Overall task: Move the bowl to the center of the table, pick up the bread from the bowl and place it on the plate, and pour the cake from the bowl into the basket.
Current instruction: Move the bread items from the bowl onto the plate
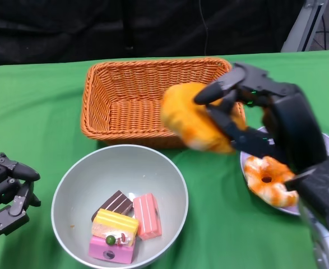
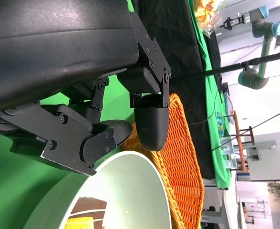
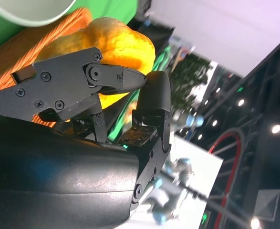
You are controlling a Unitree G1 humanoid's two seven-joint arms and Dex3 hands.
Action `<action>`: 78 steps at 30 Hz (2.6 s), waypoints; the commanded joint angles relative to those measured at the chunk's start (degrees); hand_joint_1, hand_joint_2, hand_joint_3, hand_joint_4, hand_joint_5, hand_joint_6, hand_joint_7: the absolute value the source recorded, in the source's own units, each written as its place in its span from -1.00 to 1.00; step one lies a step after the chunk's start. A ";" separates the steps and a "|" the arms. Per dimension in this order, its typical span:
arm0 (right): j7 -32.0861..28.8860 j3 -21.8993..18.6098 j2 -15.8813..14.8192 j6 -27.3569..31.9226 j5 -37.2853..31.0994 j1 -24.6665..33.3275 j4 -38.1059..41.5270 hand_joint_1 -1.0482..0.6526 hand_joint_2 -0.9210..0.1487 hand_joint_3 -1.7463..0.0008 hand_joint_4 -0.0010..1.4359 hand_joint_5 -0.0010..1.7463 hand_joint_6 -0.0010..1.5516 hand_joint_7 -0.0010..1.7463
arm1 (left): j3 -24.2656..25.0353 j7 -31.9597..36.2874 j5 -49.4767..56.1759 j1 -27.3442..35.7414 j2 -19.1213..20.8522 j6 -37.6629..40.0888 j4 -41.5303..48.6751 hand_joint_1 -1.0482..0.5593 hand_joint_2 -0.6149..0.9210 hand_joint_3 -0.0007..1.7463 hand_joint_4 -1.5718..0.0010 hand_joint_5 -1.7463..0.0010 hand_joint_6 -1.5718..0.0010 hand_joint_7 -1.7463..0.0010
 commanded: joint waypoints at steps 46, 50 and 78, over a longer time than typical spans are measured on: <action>-20.23 -10.77 -12.99 -15.14 -8.89 -6.50 49.85 0.23 -0.95 0.68 -0.04 1.00 -0.02 0.09 | 1.74 -0.94 -1.47 0.41 2.08 0.73 -0.17 0.27 0.66 0.02 0.13 -0.85 0.07 -0.44; -24.10 -9.21 -13.86 -18.07 -11.29 -9.27 56.24 0.23 -0.97 0.72 -0.09 0.94 0.03 -0.01 | 1.82 -0.92 -1.49 0.66 2.14 0.71 -0.14 0.28 0.66 0.03 0.13 -0.85 0.06 -0.45; -29.82 -4.90 -18.31 -20.11 -15.38 -7.12 49.46 0.01 -0.80 1.00 -0.11 -0.15 0.11 -0.78 | 1.56 -1.14 -1.49 0.35 2.21 -0.10 0.78 0.25 0.61 0.07 0.14 -0.87 0.07 -0.45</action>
